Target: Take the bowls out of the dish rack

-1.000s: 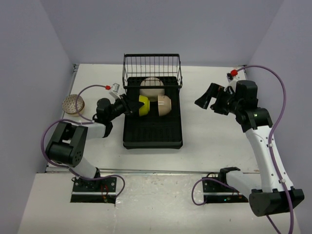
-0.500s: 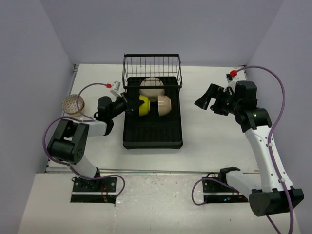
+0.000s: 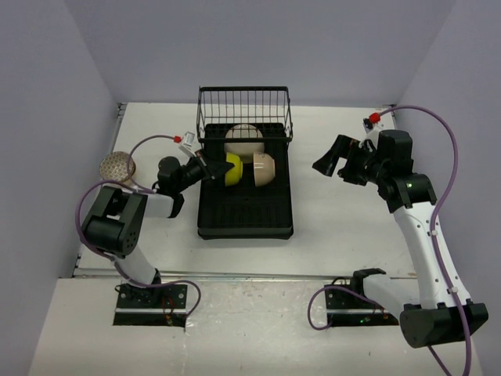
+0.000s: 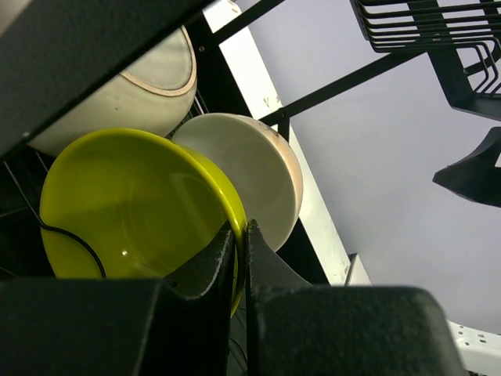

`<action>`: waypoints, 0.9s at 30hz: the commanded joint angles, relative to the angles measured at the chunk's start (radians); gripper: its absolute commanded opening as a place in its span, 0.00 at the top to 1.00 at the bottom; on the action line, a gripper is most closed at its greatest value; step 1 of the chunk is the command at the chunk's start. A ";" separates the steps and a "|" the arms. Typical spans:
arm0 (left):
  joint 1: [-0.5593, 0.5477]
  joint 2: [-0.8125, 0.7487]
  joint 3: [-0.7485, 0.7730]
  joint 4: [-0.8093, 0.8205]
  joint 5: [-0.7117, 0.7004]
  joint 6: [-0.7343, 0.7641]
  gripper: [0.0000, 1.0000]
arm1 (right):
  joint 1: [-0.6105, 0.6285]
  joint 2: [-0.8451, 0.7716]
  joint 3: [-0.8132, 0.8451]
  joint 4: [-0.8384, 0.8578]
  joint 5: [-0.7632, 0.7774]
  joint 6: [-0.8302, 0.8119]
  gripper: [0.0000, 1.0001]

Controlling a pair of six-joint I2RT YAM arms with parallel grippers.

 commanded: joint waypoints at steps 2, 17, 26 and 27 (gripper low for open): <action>0.001 0.030 -0.020 0.040 0.000 -0.001 1.00 | 0.004 -0.014 0.004 0.006 0.021 -0.026 0.01; 0.076 0.123 -0.120 0.403 0.110 -0.196 1.00 | 0.004 -0.029 -0.021 -0.001 0.034 -0.049 0.01; 0.130 0.209 -0.151 0.682 0.176 -0.385 1.00 | 0.004 -0.023 -0.027 0.006 0.027 -0.044 0.01; 0.130 0.224 -0.148 0.707 0.175 -0.421 1.00 | 0.004 -0.023 -0.027 0.008 0.027 -0.044 0.01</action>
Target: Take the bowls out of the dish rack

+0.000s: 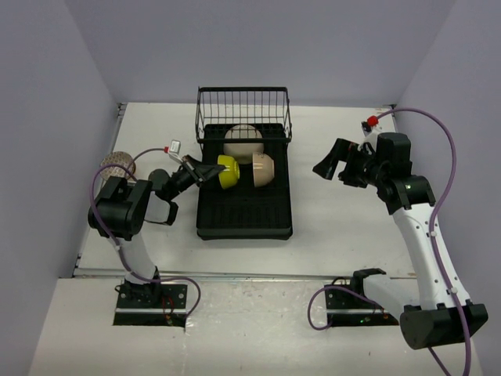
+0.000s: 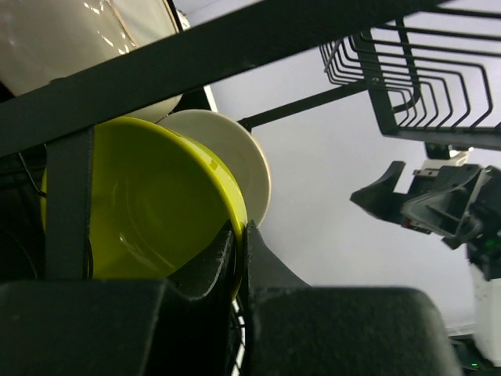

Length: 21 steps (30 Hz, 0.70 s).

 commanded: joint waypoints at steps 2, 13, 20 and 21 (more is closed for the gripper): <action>0.030 0.077 -0.041 0.350 0.062 -0.112 1.00 | 0.005 -0.012 0.001 0.011 0.019 -0.015 0.01; 0.029 0.043 -0.034 0.355 0.062 -0.156 1.00 | 0.005 0.004 0.025 0.006 0.016 -0.015 0.01; 0.030 0.002 -0.037 0.359 0.039 -0.185 1.00 | 0.006 0.007 0.030 0.008 0.016 -0.017 0.01; 0.030 -0.001 -0.034 0.367 0.041 -0.190 1.00 | 0.005 0.008 0.031 0.005 0.016 -0.018 0.01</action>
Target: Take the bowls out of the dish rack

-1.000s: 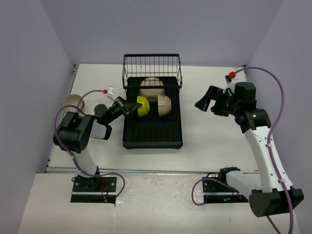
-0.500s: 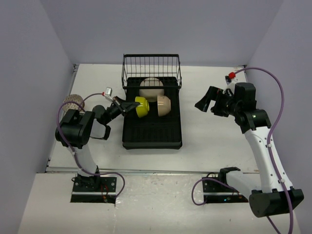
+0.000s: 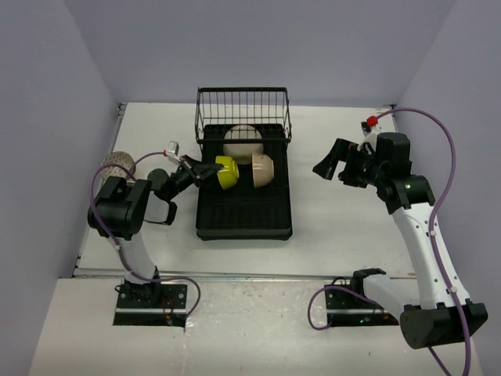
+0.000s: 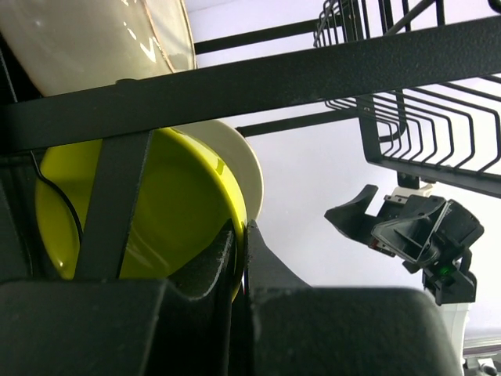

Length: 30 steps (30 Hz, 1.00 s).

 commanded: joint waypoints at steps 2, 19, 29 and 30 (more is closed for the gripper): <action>0.015 -0.021 -0.031 0.371 0.054 -0.028 1.00 | 0.004 0.002 0.032 0.005 0.018 -0.016 0.01; 0.020 -0.142 0.020 0.252 0.083 0.013 1.00 | 0.004 -0.006 0.012 0.013 0.012 -0.013 0.01; 0.018 -0.186 0.017 0.216 0.066 0.046 1.00 | 0.004 -0.003 0.013 0.016 0.009 -0.013 0.01; 0.018 -0.186 0.019 0.224 0.070 0.046 1.00 | 0.004 -0.004 0.010 0.016 0.009 -0.013 0.01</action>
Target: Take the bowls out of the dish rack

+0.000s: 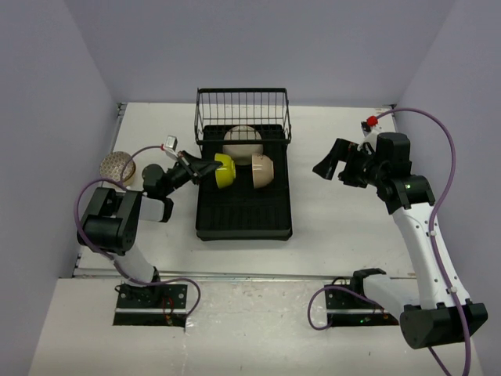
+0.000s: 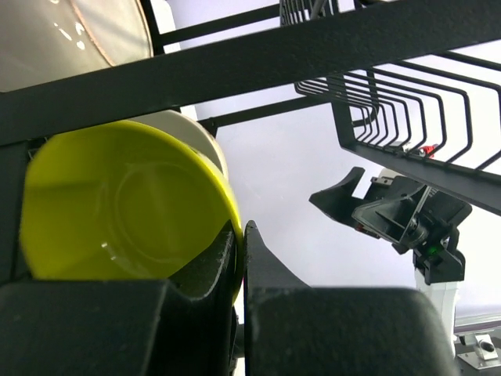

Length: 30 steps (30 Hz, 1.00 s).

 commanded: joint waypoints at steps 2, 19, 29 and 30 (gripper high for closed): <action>0.005 -0.038 0.005 0.361 0.011 0.025 1.00 | 0.005 -0.004 0.010 0.016 0.009 -0.013 0.01; 0.005 -0.277 -0.065 0.116 0.028 0.093 1.00 | 0.005 -0.015 0.010 0.019 -0.009 0.009 0.01; 0.068 -0.636 -0.058 -0.554 0.008 0.304 1.00 | 0.005 -0.056 -0.002 0.000 -0.017 0.004 0.01; 0.091 -0.678 -0.050 -0.611 0.009 0.353 1.00 | 0.005 -0.061 -0.004 0.002 -0.015 0.004 0.01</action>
